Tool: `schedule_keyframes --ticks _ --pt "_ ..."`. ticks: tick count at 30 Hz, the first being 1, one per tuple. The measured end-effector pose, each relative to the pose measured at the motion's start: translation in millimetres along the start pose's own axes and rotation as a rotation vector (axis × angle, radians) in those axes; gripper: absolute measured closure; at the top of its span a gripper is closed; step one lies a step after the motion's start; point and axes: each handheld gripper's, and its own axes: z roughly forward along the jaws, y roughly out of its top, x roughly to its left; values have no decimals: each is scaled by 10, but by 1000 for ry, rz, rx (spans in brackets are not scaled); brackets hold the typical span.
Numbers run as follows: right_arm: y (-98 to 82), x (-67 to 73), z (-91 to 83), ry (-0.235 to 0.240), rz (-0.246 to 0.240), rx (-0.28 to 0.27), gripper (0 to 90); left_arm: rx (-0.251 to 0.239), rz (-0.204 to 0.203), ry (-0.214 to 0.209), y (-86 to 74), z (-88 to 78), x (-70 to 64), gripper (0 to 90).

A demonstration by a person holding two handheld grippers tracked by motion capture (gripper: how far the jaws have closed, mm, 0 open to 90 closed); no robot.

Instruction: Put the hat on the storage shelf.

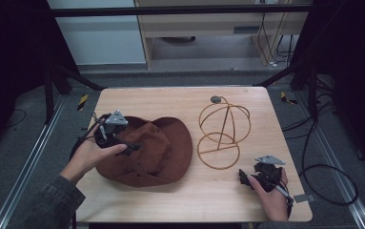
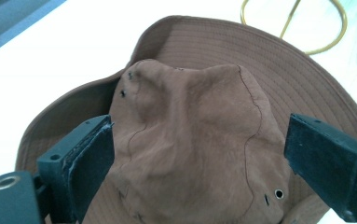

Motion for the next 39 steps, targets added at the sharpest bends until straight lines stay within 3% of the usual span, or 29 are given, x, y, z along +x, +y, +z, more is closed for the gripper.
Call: schedule_keyframes --ticks 9,11,17,30,39 --pt "0 0 0 0 0 0 4 50 36 21 196 176 -52 78" --pt "0 0 0 0 0 0 4 74 57 19 222 213 -60 77" --pt "-1 -1 -1 1 -1 0 4 117 66 16 251 342 -87 82" --pt "-1 -2 -2 2 -1 0 4 223 33 39 144 525 -39 134" --pt "-1 -3 -2 3 -2 0 4 221 14 32 119 573 -13 254"
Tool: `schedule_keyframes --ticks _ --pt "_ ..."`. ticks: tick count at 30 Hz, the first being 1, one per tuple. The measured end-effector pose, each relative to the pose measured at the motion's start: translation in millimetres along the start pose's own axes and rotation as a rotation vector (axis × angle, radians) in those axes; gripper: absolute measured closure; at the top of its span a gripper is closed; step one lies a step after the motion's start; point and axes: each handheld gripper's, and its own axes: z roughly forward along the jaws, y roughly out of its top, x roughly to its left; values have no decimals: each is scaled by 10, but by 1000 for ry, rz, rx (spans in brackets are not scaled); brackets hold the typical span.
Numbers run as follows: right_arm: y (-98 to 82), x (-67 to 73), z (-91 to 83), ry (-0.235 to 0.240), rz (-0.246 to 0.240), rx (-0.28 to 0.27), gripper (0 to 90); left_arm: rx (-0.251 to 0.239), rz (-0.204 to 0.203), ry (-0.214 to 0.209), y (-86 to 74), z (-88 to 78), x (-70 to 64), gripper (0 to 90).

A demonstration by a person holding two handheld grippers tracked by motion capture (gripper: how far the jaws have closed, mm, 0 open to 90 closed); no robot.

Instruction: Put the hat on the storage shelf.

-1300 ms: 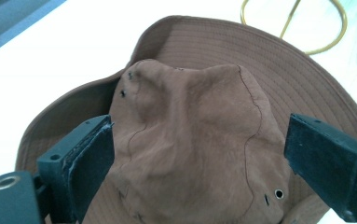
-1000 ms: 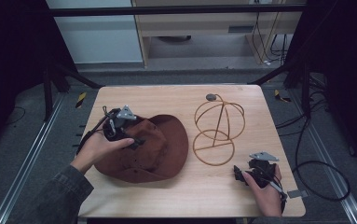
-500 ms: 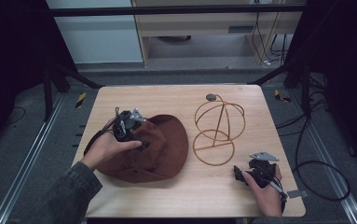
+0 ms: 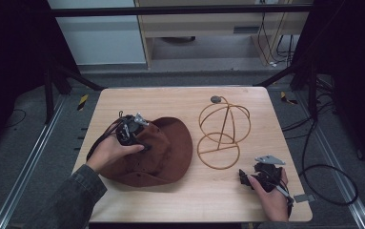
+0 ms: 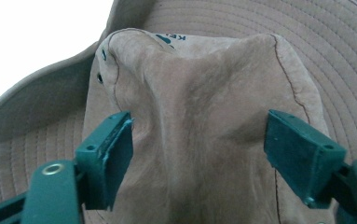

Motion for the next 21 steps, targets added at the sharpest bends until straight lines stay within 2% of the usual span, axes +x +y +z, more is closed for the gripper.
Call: schedule_keyframes --ticks 8,13,18,19,21 --pt "0 -1 0 1 -1 0 4 3 -13 -2 -34 80 23 392" --pt "0 -1 0 1 -1 0 4 -6 -23 -22 -34 93 31 578" --pt "0 -1 0 1 -1 0 4 1 -16 -33 -30 86 42 757" --pt "0 -1 0 1 -1 0 4 7 -9 -35 -31 82 51 816" --pt "-1 -1 0 1 -1 0 4 -4 -11 -40 -32 72 58 840"
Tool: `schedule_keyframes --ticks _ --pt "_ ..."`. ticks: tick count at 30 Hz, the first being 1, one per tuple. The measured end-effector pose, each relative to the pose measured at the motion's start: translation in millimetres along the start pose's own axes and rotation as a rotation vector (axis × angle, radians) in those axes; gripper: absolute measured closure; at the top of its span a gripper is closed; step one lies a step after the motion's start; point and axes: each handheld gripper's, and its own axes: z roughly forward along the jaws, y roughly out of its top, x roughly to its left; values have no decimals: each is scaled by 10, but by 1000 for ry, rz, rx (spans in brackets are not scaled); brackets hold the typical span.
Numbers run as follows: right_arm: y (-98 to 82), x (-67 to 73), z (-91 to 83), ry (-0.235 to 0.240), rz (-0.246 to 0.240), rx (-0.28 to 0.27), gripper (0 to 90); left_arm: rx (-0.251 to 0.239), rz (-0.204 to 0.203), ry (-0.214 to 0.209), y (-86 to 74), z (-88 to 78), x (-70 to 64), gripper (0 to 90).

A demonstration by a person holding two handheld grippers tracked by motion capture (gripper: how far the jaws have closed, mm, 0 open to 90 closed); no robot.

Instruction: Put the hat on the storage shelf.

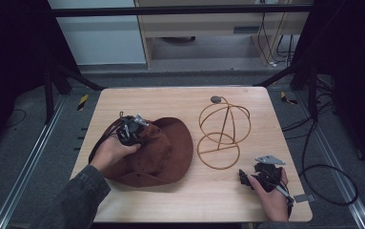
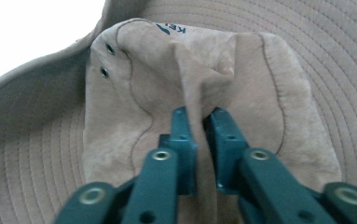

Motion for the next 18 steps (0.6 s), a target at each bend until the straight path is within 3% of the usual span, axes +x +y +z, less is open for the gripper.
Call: schedule_keyframes --ticks 18 --pt "0 0 0 0 0 0 4 -88 5 -1 -32 -229 -29 886"
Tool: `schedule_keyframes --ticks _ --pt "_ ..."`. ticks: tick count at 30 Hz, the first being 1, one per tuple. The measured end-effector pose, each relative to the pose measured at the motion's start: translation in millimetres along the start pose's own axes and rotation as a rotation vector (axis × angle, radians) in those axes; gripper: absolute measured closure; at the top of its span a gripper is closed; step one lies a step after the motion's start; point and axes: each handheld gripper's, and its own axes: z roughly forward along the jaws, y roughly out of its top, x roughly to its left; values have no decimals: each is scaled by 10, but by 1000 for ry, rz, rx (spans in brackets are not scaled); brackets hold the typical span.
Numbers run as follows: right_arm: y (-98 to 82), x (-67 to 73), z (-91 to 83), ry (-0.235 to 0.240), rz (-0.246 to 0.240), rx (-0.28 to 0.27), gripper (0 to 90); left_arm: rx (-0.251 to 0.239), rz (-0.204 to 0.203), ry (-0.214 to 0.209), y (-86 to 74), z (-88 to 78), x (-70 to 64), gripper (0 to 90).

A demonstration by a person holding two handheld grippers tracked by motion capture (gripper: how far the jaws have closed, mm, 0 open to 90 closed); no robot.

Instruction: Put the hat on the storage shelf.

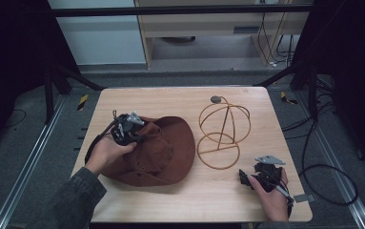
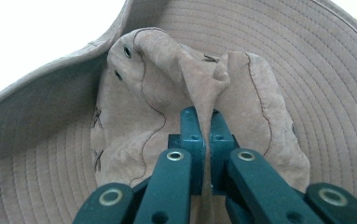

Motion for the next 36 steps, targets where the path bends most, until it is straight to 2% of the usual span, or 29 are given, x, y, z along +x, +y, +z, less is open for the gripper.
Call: schedule_keyframes --ticks 8,20,27,36 --pt "0 0 0 0 0 0 4 -49 14 6 21 -157 -58 887" --pt "0 1 1 -1 1 0 4 -127 76 25 189 -631 -174 887" --pt "1 2 1 -2 2 0 4 -137 97 37 214 -798 -227 887" --pt "1 3 1 -2 3 0 4 -149 114 56 172 -1041 -234 887"
